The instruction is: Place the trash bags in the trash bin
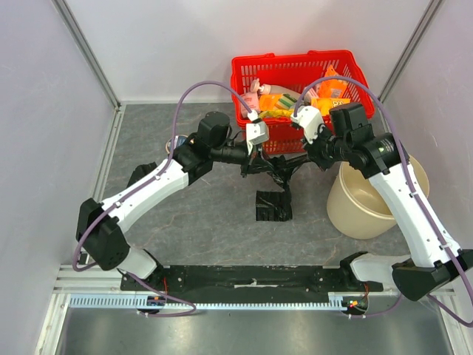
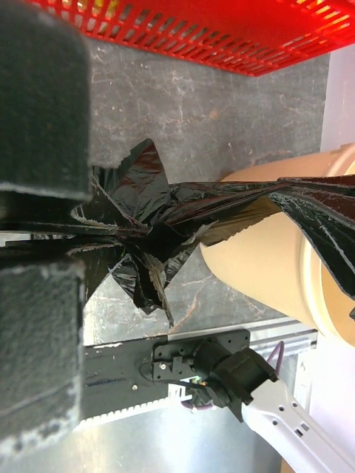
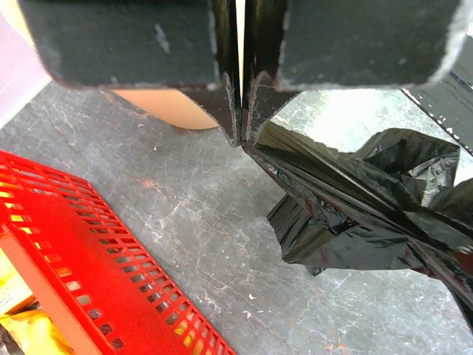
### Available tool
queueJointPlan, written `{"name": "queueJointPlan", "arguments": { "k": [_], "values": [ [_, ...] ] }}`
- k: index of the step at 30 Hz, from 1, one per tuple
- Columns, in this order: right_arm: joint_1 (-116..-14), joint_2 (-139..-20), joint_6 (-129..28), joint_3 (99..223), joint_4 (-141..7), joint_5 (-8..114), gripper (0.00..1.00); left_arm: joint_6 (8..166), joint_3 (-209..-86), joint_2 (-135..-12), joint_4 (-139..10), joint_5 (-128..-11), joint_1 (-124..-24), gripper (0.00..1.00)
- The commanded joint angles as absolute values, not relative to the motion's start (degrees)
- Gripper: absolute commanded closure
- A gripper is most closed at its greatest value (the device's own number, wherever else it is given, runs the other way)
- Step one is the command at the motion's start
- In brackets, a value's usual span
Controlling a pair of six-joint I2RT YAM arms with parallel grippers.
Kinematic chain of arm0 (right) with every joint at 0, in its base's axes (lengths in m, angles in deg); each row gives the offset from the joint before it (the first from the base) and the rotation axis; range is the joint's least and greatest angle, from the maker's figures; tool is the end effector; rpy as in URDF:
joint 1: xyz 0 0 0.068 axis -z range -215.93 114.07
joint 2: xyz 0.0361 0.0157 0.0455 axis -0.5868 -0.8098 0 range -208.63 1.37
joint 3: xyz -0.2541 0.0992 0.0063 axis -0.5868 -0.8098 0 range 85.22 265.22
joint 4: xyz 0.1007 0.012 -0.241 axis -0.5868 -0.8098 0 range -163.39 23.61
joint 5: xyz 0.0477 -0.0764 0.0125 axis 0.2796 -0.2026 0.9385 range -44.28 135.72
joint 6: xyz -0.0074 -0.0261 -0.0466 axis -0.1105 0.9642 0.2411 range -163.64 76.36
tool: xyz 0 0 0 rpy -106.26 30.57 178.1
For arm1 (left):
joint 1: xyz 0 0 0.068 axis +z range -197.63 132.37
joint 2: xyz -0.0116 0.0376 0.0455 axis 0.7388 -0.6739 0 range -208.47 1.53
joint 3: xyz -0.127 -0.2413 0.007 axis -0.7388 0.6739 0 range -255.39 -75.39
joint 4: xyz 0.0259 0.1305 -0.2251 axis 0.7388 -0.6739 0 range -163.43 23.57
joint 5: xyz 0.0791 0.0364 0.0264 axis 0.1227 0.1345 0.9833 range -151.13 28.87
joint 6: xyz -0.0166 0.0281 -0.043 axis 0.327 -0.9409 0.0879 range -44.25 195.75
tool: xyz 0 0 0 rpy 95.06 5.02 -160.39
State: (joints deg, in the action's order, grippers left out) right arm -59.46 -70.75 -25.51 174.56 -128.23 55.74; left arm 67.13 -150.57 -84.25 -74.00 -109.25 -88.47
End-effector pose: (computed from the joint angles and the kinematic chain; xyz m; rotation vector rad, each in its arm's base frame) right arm 0.2110 0.0987 0.4181 -0.9150 2.1629 0.2518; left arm 0.2439 -0.2459 0.3601 1.3181 1.4309 -1.1660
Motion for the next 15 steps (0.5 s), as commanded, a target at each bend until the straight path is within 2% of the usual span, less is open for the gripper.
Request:
{"name": "queueJointPlan", "arguments": {
  "k": [1, 15],
  "values": [
    [-58.7, -69.3, -25.4, 174.0, -127.2, 47.7, 1.0, 61.3, -150.9, -80.6, -77.9, -108.0, -87.4, 0.98],
    [-57.3, -69.3, -25.8, 173.8, -126.2, 41.5, 1.0, 53.5, -149.9, -77.9, -85.0, -106.0, -85.8, 0.98]
  ]
}}
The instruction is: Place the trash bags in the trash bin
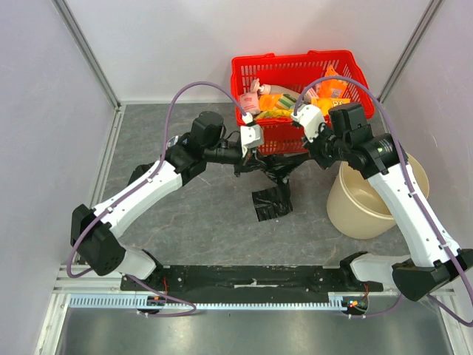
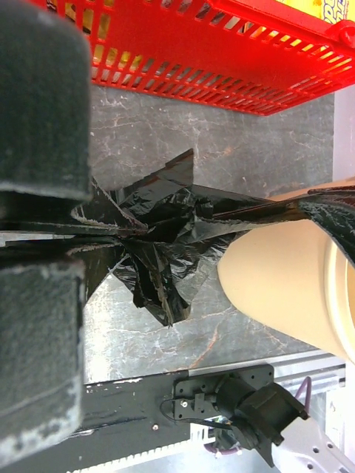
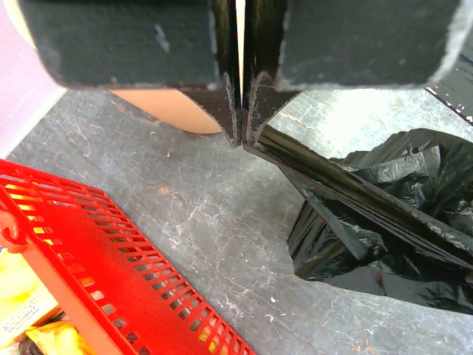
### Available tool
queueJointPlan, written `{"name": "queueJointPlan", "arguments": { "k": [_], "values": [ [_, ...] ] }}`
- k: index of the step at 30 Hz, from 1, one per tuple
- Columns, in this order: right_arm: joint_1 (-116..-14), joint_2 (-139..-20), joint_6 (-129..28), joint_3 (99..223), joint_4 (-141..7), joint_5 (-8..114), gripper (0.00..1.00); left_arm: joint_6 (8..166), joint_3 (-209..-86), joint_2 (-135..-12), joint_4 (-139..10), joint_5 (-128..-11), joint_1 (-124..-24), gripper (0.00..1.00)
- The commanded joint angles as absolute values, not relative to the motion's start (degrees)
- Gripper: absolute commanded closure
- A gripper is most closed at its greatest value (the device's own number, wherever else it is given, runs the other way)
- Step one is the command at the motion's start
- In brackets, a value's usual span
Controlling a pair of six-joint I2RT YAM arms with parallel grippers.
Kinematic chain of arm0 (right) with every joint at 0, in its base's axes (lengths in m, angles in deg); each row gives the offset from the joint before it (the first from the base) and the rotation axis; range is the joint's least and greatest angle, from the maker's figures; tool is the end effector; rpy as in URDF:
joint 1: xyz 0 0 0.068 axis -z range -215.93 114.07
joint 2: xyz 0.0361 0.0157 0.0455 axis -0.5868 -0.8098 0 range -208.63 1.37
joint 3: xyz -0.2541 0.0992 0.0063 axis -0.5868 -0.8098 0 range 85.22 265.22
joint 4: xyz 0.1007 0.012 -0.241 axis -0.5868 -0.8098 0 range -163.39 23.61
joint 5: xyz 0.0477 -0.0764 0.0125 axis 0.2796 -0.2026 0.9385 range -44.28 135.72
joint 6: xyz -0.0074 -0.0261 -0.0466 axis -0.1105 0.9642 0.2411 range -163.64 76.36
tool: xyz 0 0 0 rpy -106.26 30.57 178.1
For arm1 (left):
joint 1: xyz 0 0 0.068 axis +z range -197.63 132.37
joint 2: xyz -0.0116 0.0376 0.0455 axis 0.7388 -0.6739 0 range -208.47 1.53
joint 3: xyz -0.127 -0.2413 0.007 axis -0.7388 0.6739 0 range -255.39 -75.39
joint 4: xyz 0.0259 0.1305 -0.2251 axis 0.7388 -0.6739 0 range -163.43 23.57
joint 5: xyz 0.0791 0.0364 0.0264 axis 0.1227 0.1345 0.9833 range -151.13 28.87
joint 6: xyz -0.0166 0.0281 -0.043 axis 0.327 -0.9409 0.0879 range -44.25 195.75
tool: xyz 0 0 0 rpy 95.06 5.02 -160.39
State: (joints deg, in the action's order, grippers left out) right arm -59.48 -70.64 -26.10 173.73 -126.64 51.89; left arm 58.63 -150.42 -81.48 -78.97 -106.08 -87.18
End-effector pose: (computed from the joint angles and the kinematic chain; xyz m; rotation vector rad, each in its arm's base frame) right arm 0.2142 0.0976 0.4162 -0.8698 2.1677 0.1780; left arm 0.2398 -0.2307 0.3661 1.3619 1.3935 -1.0126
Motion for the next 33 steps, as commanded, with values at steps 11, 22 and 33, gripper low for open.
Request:
{"name": "queueJointPlan", "arguments": {
  "k": [11, 22, 33],
  "values": [
    [-56.2, -70.0, -25.9, 174.4, -125.7, 38.9, 1.0, 47.9, -149.6, -75.9, -89.5, -102.2, -85.2, 0.9],
    [-55.7, -70.0, -25.7, 174.2, -125.7, 44.3, 1.0, 50.1, -148.9, -75.9, -87.2, -103.0, -85.2, 0.98],
    [-55.7, -69.1, -24.9, 176.6, -126.7, 60.1, 1.0, 74.6, -151.2, -83.4, -70.8, -104.8, -86.3, 0.38]
  ]
}}
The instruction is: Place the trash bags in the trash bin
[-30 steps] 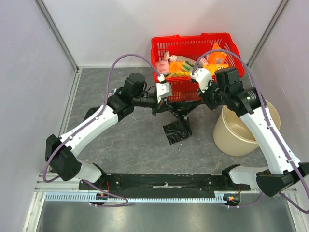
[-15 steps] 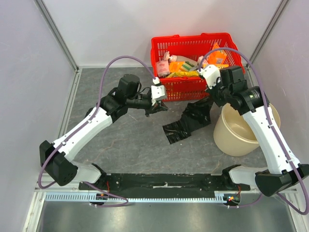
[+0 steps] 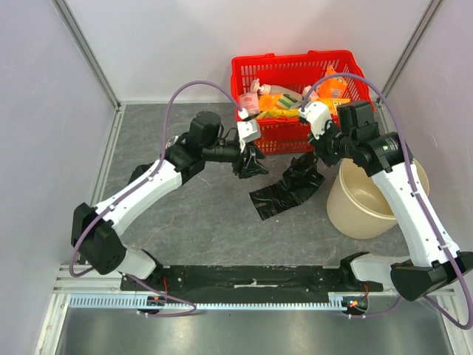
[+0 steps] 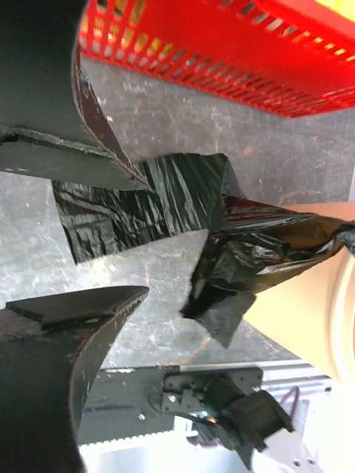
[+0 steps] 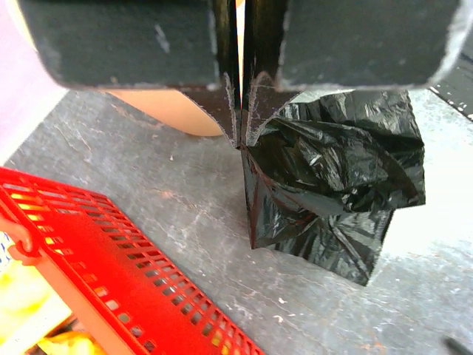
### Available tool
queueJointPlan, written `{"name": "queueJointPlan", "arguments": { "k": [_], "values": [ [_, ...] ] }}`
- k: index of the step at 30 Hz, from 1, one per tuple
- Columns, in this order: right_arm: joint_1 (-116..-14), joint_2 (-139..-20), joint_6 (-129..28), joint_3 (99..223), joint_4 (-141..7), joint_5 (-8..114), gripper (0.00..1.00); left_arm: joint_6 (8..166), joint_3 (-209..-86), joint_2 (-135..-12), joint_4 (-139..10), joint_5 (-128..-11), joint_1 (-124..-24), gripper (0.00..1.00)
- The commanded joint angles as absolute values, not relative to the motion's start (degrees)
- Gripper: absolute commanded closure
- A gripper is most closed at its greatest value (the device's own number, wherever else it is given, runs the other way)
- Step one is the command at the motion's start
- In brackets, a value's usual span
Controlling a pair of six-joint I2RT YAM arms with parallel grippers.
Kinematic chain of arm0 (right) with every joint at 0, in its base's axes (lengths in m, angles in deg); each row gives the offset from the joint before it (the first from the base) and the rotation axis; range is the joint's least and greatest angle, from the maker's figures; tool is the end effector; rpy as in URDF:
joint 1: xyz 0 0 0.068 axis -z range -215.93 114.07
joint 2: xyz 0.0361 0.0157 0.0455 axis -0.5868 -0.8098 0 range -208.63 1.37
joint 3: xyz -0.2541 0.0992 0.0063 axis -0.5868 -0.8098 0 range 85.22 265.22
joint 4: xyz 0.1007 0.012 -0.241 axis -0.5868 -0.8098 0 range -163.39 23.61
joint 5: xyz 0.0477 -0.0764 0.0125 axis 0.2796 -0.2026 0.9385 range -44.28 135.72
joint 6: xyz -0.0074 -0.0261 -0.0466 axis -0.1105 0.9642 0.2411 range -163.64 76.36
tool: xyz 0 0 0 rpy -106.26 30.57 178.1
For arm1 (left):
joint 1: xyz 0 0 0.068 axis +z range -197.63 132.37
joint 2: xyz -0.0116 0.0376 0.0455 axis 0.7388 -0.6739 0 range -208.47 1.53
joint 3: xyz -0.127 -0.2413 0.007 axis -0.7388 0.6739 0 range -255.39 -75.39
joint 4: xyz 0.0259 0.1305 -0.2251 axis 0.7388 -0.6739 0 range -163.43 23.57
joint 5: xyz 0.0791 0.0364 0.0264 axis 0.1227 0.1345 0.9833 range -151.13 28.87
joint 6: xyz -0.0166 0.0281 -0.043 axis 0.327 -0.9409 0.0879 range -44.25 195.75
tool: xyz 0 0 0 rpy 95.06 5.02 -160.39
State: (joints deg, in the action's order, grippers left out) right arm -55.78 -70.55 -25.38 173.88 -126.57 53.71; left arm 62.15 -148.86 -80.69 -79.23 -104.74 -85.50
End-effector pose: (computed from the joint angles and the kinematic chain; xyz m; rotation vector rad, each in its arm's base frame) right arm 0.2191 0.0844 0.4175 -0.8253 2.1751 0.1763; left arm 0.2441 -0.2210 0.3604 1.2919 1.4883 -1.0157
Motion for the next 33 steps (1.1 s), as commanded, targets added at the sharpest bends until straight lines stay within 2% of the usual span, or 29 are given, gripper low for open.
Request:
{"name": "queueJointPlan", "arguments": {
  "k": [1, 7, 13, 24, 25, 26, 27, 30, 31, 33],
  "values": [
    [-55.7, -69.2, -24.9, 176.6, -126.6, 61.1, 1.0, 77.0, -151.5, -84.2, -69.9, -104.6, -86.6, 0.37],
    [-55.7, -69.4, -25.1, 176.4, -126.2, 65.3, 1.0, 85.6, -154.7, -88.8, -67.0, -100.7, -88.3, 0.28],
    [-55.7, -68.9, -24.7, 174.8, -125.8, 67.9, 1.0, 87.0, -158.1, -92.2, -67.0, -100.0, -89.5, 0.2],
    [-55.7, -68.5, -24.5, 175.2, -125.9, 72.8, 1.0, 81.9, -160.2, -96.1, -68.7, -97.2, -92.0, 0.17],
    [-55.7, -68.5, -24.4, 175.3, -126.0, 73.3, 1.0, 81.3, -160.3, -96.4, -68.8, -96.9, -92.3, 0.21],
    [-55.7, -68.3, -24.3, 175.3, -126.0, 73.8, 1.0, 80.7, -160.1, -96.6, -68.9, -96.6, -92.3, 0.32],
    [-55.7, -68.3, -24.1, 175.3, -126.2, 74.1, 1.0, 80.0, -160.2, -96.7, -68.9, -96.5, -92.2, 0.39],
    [-55.9, -68.0, -23.7, 175.0, -126.6, 73.6, 1.0, 78.0, -160.2, -96.6, -69.9, -95.5, -92.3, 0.89],
    [-55.7, -67.8, -23.7, 174.7, -126.6, 72.9, 1.0, 77.7, -160.1, -96.3, -70.3, -95.1, -92.2, 0.98],
    [-55.7, -67.8, -23.8, 174.5, -126.4, 70.3, 1.0, 77.0, -159.7, -95.2, -70.8, -94.6, -92.3, 0.98]
  ]
}}
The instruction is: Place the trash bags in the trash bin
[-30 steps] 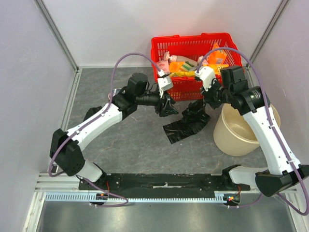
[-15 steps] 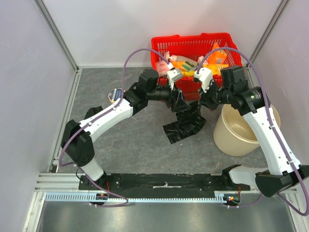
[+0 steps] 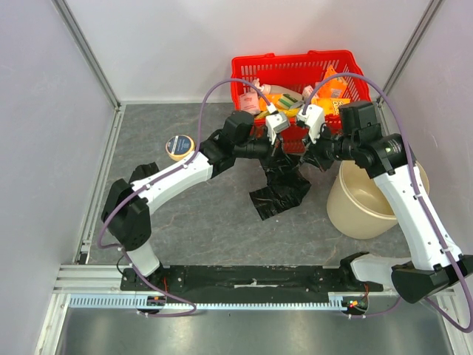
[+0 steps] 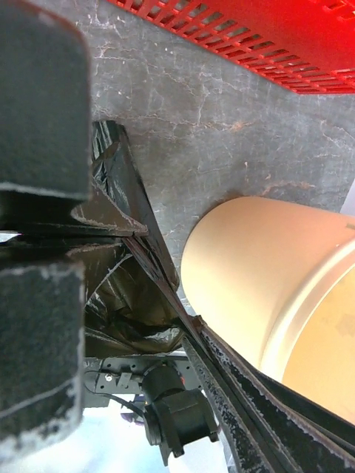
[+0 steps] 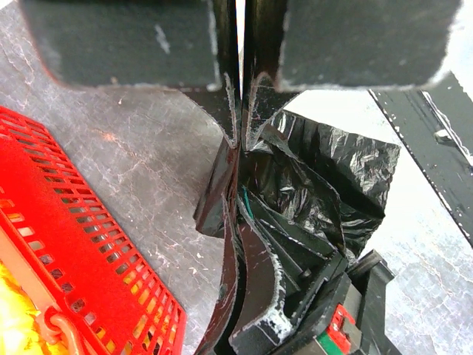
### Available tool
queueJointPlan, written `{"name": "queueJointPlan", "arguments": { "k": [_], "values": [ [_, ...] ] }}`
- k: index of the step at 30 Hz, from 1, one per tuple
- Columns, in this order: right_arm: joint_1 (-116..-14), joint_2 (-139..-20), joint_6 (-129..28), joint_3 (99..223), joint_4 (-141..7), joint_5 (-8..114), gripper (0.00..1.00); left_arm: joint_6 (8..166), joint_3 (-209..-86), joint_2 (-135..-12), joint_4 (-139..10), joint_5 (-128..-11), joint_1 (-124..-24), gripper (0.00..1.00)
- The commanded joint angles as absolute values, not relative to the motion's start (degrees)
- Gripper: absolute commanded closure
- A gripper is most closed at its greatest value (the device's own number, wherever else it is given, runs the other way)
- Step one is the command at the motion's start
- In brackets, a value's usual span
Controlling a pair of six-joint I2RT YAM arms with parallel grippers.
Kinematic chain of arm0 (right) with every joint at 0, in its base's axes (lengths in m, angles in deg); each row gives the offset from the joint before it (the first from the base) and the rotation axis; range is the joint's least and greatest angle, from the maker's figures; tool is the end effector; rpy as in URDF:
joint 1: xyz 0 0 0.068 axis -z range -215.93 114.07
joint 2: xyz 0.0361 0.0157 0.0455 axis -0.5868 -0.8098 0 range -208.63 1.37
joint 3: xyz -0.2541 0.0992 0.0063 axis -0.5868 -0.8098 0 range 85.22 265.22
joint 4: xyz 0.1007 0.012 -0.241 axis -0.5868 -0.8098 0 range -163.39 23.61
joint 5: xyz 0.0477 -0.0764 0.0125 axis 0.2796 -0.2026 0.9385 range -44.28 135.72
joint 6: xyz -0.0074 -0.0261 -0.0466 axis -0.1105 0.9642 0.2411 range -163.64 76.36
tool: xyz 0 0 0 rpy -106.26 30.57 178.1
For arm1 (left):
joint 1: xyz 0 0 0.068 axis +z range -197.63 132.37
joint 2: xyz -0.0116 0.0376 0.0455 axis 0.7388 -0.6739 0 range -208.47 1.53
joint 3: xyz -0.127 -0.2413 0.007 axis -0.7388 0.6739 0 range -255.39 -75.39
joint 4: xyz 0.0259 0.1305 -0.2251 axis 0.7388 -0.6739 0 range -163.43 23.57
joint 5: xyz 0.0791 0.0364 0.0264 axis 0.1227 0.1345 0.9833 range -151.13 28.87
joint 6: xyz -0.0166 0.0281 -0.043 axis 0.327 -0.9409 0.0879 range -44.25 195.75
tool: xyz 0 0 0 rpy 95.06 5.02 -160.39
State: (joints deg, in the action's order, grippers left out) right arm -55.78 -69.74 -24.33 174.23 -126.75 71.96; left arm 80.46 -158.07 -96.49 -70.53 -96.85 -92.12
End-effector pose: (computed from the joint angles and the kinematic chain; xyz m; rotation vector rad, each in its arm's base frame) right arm 0.2085 0.0921 0.4243 -0.9776 2.0548 0.5323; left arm 0.2751 -0.2994 0.3336 1.0924 1.6994 -1.1571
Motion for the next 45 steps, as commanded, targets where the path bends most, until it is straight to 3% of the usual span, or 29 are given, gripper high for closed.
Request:
{"name": "queueJointPlan", "arguments": {
  "k": [1, 3, 4, 7, 9, 15, 22, 45],
  "values": [
    [-55.7, -68.1, -24.1, 174.7, -126.3, 69.0, 1.0, 77.2, -159.5, -94.5, -71.2, -93.6, -92.3, 0.98],
    [-55.6, -68.6, -24.3, 175.1, -126.3, 66.8, 1.0, 77.9, -159.2, -93.1, -71.7, -89.9, -92.2, 0.98],
    [-55.7, -68.8, -24.6, 175.5, -126.3, 66.5, 0.95, 78.6, -159.2, -92.4, -72.3, -86.8, -92.3, 0.98],
    [-55.8, -69.3, -25.2, 176.8, -126.4, 68.3, 0.64, 79.2, -159.9, -90.9, -75.6, -78.1, -92.3, 0.98],
    [-55.7, -70.0, -25.4, 177.9, -126.4, 70.1, 0.52, 79.1, -160.7, -90.6, -78.6, -72.6, -92.3, 0.98],
    [-55.7, -74.1, -27.3, 182.7, -126.2, 80.3, 0.39, 80.7, -160.7, -87.9, -83.0, -58.8, -92.4, 0.98],
    [-55.7, -81.4, -34.6, 184.8, -119.9, 88.4, 0.35, 88.7, -161.0, -84.5, -82.7, -50.7, -92.2, 0.98],
    [-57.0, -85.7, -40.6, 183.7, -113.1, 96.7, 0.37, 88.9, -156.9, -83.2, -80.1, -55.6, -92.3, 0.98]
  ]
}}
